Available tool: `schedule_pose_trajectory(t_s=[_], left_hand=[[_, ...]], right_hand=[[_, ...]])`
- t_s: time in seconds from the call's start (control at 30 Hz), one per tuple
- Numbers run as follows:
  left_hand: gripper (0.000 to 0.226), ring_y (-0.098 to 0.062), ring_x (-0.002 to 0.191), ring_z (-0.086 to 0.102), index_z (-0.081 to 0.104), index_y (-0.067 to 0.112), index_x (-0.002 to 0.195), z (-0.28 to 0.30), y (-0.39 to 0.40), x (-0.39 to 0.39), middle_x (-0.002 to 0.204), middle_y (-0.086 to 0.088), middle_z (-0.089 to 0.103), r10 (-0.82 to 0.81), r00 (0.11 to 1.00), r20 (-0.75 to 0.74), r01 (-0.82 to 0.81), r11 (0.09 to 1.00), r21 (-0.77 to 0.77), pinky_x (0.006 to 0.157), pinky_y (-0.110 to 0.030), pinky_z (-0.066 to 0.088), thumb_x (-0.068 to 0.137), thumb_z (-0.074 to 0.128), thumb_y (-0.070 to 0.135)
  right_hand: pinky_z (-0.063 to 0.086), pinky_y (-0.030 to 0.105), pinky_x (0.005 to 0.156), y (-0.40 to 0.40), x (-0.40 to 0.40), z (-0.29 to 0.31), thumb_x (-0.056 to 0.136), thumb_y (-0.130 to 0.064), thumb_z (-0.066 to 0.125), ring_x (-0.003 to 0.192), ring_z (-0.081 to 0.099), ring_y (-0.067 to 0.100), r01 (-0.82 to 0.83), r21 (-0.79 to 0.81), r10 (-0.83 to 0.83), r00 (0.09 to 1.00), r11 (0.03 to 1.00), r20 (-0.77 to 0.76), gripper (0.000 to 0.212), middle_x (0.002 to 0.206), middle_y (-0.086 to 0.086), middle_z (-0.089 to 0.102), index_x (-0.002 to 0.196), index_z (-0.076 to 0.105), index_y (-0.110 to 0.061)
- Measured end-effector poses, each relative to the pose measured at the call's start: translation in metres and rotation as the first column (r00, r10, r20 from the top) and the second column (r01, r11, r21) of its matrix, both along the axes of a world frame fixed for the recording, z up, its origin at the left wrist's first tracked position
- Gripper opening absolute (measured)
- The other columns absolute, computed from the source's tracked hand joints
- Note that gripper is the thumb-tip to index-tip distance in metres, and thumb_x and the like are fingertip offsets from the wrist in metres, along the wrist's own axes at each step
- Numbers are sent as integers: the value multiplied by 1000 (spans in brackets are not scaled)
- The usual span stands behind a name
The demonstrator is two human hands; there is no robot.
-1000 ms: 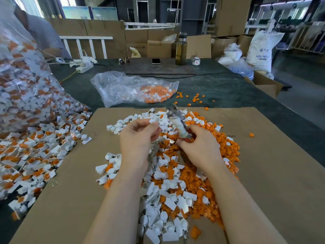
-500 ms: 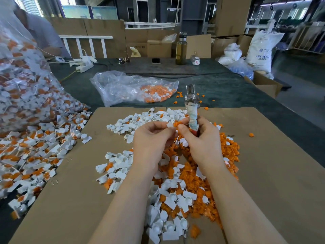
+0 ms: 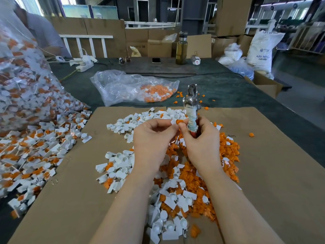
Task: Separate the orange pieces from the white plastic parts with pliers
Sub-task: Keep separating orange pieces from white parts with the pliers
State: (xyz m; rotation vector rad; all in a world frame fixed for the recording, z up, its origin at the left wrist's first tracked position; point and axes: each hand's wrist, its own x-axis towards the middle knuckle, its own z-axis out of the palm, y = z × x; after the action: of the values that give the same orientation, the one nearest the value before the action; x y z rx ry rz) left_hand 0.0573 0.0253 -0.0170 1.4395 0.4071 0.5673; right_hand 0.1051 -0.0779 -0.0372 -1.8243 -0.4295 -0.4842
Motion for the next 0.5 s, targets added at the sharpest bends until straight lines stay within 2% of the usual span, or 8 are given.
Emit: schedule_pose_trajectory(t_s=[0.2,0.4,0.5], left_hand=[[17,-18,74,73,74,28,73,0,0,0,71,5,75,25,1000,-2,-24,993,115,71,-29,61,76,85,15],[23,0,66,68,71,33,70,-1,-1,1,70,17,72,39,999,15,-41,977,210,61,-12,53,77,83,15],[21,4,65,66,71,32,71,-1,-2,1,70,21,71,42,999,27,-47,965,257,57,-7,48,77,83,16]], right_hand=[[42,8,60,1,0,1,89,-25,69,76,58,-2,1,-44,-1,1000,999,3,11,78,-15,61,95,63,-18],[50,16,58,-2,1,3,89,-23,69,75,61,2,-26,-99,24,999,995,-26,10,79,-13,63,95,62,-19],[52,19,59,-3,0,4,89,-20,68,76,62,3,-33,-105,30,999,994,-32,10,80,-15,64,96,61,-23]])
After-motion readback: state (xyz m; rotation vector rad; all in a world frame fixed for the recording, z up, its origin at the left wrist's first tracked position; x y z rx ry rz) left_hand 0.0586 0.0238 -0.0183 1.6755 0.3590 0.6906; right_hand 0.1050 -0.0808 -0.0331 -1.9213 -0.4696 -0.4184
